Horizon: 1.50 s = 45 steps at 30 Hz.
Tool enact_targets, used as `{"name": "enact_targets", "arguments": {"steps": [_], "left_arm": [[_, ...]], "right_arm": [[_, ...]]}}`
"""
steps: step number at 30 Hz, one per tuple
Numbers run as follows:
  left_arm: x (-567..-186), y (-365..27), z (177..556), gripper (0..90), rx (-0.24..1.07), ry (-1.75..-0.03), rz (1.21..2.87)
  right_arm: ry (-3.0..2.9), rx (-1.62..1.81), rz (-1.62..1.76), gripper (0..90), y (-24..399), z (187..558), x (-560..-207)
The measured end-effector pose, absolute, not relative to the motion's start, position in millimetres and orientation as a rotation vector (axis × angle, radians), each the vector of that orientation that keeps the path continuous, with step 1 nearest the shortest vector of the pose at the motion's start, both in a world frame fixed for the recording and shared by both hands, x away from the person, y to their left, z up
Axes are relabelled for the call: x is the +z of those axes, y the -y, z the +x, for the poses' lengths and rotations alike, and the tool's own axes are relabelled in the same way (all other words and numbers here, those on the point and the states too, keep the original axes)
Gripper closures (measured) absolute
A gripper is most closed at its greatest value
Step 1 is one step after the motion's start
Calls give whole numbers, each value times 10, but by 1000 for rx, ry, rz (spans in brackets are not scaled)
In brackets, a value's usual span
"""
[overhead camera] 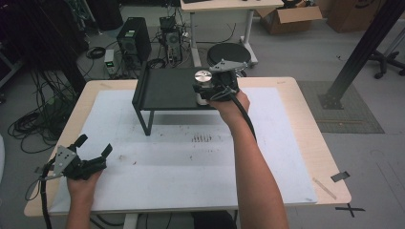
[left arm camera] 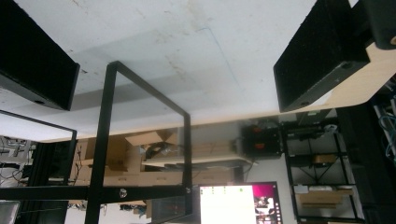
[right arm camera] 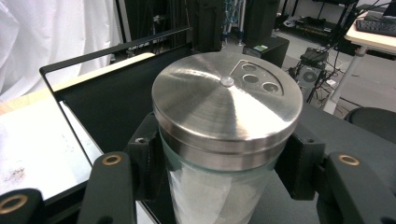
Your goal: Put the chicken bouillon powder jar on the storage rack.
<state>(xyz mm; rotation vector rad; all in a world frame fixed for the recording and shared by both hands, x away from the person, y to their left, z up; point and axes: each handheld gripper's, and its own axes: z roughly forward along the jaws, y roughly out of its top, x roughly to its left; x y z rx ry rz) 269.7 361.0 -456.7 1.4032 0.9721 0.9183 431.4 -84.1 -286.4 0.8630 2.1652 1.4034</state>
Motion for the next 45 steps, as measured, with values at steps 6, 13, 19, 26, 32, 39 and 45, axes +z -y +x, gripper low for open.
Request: {"name": "enact_targets", "arguments": {"steps": [6, 13, 19, 26, 32, 39, 45], "left_arm": [[-4567, -3610, 2697, 7, 918, -972, 1403], [-4568, -3610, 2699, 7, 917, -972, 1402], [-4567, -3611, 2700, 7, 916, -973, 1402], [-4568, -3610, 2699, 7, 917, -972, 1401], [-4567, -3610, 2698, 7, 917, -972, 1400], [-4567, -3611, 2699, 7, 916, -973, 1402], [-4567, -3611, 2698, 7, 917, -972, 1402]], "right_arm": [[-2167, 1397, 871, 433, 833, 4336, -2877], [-2171, 1406, 883, 433, 830, 4362, -2891], [-2179, 1413, 894, 432, 833, 4381, -2892], [-2183, 1414, 900, 432, 834, 4387, -2891], [-2187, 1407, 902, 429, 837, 4386, -2885], [-2173, 1408, 900, 393, 825, 4376, -2878], [-2181, 1405, 906, 366, 826, 4363, -2877]]}}
